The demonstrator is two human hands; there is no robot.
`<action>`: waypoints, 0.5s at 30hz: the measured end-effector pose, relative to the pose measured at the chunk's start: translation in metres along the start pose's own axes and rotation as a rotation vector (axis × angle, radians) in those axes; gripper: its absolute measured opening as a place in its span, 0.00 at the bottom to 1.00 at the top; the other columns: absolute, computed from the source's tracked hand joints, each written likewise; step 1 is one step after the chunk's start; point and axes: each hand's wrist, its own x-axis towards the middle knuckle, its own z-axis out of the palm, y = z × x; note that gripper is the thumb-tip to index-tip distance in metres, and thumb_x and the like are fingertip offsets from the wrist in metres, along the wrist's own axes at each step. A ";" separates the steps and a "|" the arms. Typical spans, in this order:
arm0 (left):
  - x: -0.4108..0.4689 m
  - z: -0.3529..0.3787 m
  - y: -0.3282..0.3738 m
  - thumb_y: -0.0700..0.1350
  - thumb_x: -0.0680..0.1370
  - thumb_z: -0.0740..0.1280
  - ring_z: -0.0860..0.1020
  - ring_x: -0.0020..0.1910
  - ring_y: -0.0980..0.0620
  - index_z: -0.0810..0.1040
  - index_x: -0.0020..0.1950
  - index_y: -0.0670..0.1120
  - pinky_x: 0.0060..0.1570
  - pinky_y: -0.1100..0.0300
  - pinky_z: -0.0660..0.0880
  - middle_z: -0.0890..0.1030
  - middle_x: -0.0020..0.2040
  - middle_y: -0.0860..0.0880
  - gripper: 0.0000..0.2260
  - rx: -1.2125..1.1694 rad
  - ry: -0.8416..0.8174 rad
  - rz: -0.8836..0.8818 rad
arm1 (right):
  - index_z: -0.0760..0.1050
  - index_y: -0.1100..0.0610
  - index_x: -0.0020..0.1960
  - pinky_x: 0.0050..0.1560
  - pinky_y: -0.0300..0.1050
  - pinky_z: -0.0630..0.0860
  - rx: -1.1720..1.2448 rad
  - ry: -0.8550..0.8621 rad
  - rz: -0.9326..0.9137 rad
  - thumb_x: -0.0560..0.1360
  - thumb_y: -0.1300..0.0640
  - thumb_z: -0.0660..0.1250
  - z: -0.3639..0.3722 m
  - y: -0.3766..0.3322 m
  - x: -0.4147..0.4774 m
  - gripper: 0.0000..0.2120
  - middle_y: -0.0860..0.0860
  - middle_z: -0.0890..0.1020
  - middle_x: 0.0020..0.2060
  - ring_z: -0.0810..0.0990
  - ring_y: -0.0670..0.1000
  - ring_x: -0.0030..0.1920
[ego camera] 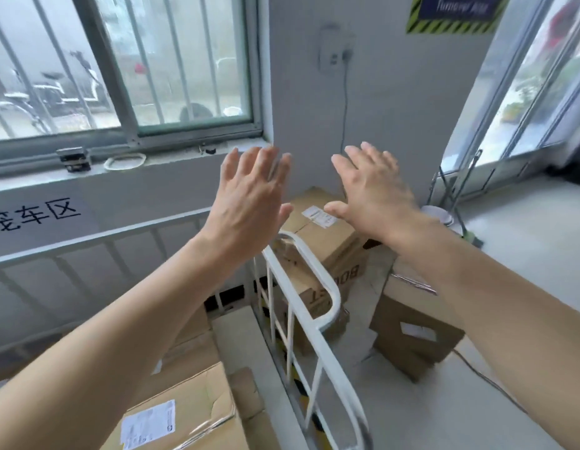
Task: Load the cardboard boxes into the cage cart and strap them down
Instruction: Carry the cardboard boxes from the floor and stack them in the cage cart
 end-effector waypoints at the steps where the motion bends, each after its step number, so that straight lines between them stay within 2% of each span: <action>1: 0.011 0.002 0.020 0.49 0.71 0.73 0.69 0.66 0.37 0.69 0.69 0.39 0.68 0.40 0.59 0.71 0.67 0.38 0.30 -0.003 0.010 -0.001 | 0.59 0.56 0.74 0.74 0.55 0.50 0.003 0.006 0.007 0.75 0.42 0.66 -0.001 0.022 -0.004 0.34 0.55 0.60 0.74 0.52 0.57 0.76; 8: 0.070 0.032 0.150 0.49 0.71 0.73 0.69 0.66 0.38 0.70 0.69 0.39 0.69 0.41 0.59 0.71 0.67 0.39 0.30 -0.027 -0.002 -0.037 | 0.59 0.56 0.74 0.74 0.54 0.49 0.049 -0.037 0.024 0.75 0.42 0.65 0.008 0.171 -0.029 0.33 0.55 0.59 0.75 0.51 0.57 0.76; 15: 0.110 0.065 0.234 0.47 0.71 0.74 0.70 0.64 0.38 0.72 0.67 0.39 0.68 0.41 0.59 0.73 0.64 0.39 0.28 -0.072 -0.036 -0.015 | 0.65 0.57 0.68 0.72 0.55 0.56 0.058 -0.039 0.063 0.74 0.42 0.66 0.026 0.274 -0.039 0.29 0.54 0.68 0.67 0.59 0.57 0.72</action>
